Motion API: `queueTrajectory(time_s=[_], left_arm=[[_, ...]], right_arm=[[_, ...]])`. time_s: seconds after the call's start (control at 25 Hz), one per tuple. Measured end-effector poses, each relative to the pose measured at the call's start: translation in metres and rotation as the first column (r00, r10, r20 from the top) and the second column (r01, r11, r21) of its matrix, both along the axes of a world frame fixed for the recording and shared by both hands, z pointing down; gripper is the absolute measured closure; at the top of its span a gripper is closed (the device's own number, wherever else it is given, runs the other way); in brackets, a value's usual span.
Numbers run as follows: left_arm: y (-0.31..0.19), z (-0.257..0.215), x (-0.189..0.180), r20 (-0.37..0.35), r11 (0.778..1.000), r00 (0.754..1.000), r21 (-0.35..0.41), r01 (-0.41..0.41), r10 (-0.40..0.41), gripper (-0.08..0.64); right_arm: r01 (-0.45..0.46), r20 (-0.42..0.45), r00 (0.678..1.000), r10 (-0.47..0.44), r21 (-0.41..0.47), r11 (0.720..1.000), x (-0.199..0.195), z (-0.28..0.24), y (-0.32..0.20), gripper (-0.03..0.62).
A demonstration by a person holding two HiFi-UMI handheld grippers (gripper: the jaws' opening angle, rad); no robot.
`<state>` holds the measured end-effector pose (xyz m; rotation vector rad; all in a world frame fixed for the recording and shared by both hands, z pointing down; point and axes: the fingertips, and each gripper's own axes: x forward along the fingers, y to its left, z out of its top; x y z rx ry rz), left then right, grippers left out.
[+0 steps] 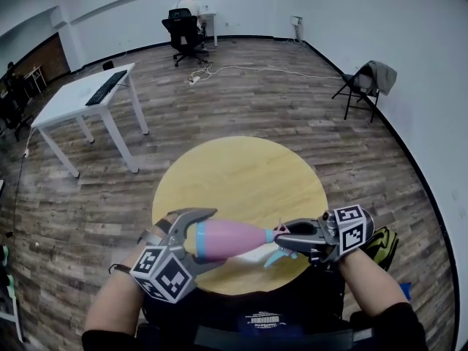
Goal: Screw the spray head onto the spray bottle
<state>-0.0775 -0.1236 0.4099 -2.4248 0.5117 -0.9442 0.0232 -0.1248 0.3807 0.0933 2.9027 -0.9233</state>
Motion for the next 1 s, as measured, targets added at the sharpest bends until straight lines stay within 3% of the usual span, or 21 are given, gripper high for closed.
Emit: queueTrajectory(time_s=[0.32, 0.44, 0.52, 0.64, 0.84, 0.92, 1.0], left_arm=[[0.003, 0.012, 0.002, -0.057, 0.986, 0.998, -0.167, 0.001, -0.01, 0.06], [0.009, 0.014, 0.003, -0.117, 0.967, 0.993, -0.252, -0.028, -0.002, 0.06], [0.015, 0.014, 0.007, -0.175, 0.943, 0.985, -0.326, -0.065, 0.008, 0.06], [0.02, 0.01, 0.01, -0.272, 0.888, 0.962, -0.445, -0.12, -0.007, 0.058], [0.027, 0.003, 0.015, -0.433, 0.761, 0.897, -0.608, -0.224, -0.082, 0.06], [0.028, -0.003, 0.016, -0.501, 0.7, 0.856, -0.657, -0.28, -0.128, 0.06], [0.027, -0.009, 0.02, -0.548, 0.619, 0.813, -0.712, -0.332, -0.194, 0.06]], right_arm=[[-0.005, -0.017, 1.0, 0.006, 0.064, 0.998, 0.0, 0.001, 0.002, 0.469], [-0.003, -0.021, 1.0, 0.005, 0.112, 0.994, 0.0, 0.002, 0.006, 0.469], [-0.001, -0.026, 1.0, 0.005, 0.151, 0.988, -0.001, 0.002, 0.01, 0.469], [0.004, -0.031, 1.0, 0.003, 0.22, 0.976, -0.002, -0.004, 0.013, 0.469], [0.001, -0.031, 0.999, 0.011, 0.377, 0.926, 0.001, -0.011, 0.022, 0.471], [-0.003, -0.025, 1.0, 0.016, 0.445, 0.896, 0.004, -0.014, 0.026, 0.471], [-0.004, -0.027, 0.999, 0.02, 0.509, 0.861, 0.007, -0.017, 0.031, 0.471]])
